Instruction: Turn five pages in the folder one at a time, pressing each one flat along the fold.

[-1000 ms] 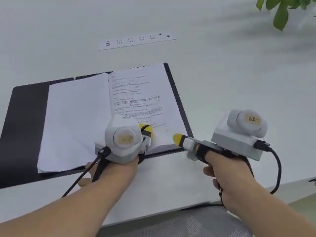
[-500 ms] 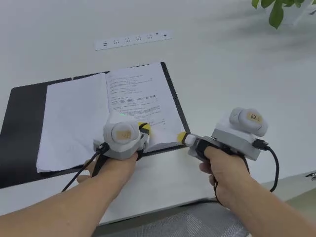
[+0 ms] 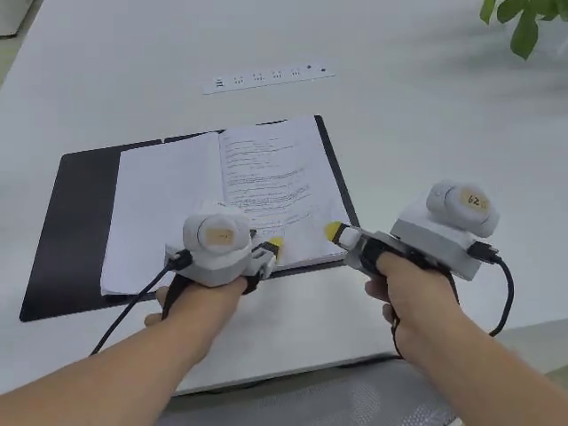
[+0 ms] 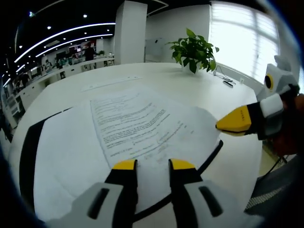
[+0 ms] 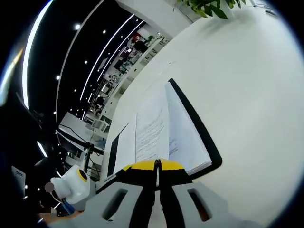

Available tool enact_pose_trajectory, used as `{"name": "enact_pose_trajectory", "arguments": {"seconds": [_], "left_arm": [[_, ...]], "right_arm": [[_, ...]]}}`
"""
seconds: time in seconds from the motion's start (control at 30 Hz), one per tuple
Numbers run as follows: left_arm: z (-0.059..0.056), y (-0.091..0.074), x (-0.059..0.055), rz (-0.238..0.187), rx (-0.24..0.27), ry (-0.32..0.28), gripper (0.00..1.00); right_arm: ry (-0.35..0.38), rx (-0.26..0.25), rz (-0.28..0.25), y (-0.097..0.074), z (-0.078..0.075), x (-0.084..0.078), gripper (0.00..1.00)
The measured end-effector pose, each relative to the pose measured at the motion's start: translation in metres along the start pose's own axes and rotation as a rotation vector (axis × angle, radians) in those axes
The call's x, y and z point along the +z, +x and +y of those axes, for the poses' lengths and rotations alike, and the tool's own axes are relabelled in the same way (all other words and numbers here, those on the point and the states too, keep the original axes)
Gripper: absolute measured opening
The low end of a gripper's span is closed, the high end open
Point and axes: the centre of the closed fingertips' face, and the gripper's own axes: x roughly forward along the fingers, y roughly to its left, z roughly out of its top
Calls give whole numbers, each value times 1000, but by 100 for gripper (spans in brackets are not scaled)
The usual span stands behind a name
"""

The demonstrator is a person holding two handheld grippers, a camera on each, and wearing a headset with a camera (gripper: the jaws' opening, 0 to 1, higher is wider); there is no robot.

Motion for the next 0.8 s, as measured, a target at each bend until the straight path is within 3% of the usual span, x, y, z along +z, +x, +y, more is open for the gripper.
{"name": "enact_pose_trajectory", "arguments": {"seconds": [0.4, 0.8], "left_arm": [[56, -63, 1, -60, 99, -33, 27], [94, -106, 8, -117, 149, -53, 27]], "right_arm": [[-63, 120, -16, 11, 67, -3, 0], [-86, 194, 12, 26, 120, -23, 0]]}}
